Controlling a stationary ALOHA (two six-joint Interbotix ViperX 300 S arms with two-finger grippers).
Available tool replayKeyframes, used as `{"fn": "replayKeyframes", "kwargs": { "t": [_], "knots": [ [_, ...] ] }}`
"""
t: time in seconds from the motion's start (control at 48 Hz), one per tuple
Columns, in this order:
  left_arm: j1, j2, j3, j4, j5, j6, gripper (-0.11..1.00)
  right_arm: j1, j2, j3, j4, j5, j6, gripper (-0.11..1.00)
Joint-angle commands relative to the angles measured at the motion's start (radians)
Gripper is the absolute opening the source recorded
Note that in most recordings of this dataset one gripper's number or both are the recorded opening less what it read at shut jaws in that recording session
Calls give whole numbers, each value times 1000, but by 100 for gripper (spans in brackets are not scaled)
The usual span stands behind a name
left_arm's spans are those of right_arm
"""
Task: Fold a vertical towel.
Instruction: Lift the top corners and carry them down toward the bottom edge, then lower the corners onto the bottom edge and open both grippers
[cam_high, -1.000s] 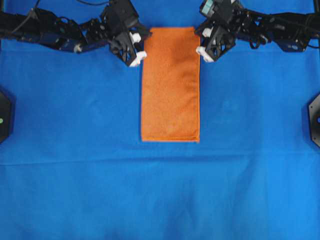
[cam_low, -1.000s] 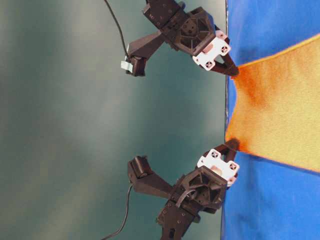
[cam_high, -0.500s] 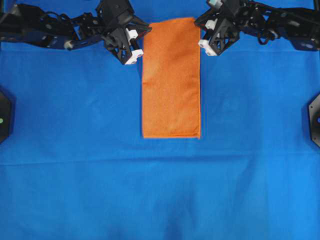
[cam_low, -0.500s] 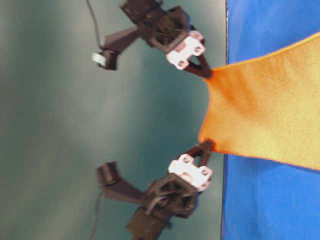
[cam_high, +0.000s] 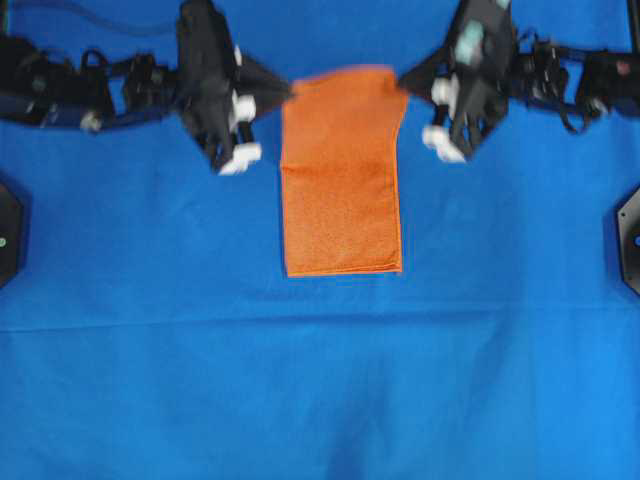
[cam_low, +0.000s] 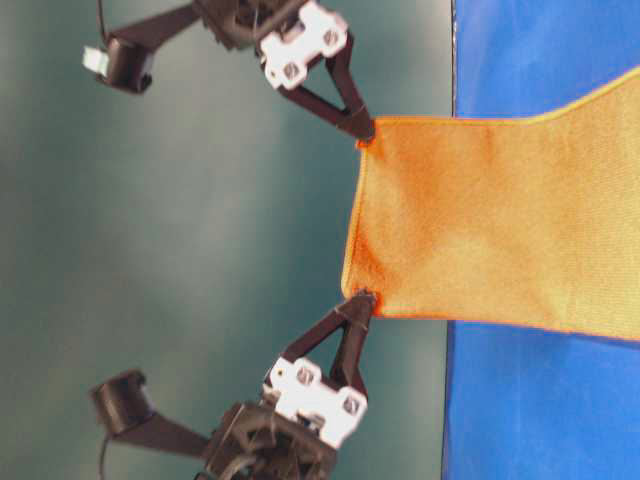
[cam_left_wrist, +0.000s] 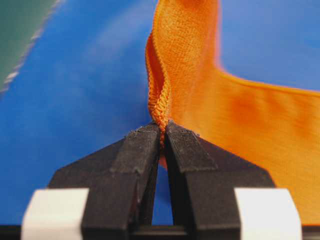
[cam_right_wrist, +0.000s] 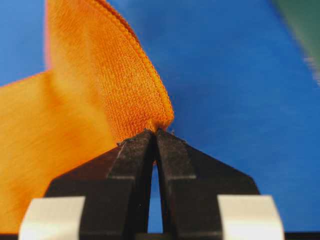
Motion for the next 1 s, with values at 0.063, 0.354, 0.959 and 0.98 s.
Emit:
{"fn": "replayKeyframes", "kwargs": {
  "t": [0.063, 0.354, 0.959, 0.98],
  "knots": [
    [-83, -46, 31, 0, -5, 5, 3, 87, -52, 29, 8, 6, 14, 2],
    [-221, 49, 80, -2, -15, -8, 3, 209, -21, 52, 9, 60, 46, 2],
    [-314, 199, 29, -2, -35, -26, 3, 314, 173, 78, 21, -81, 158, 2],
    [-316, 198, 29, -2, -35, -26, 3, 316, 175, 80, 21, -84, 158, 2]
  ]
}}
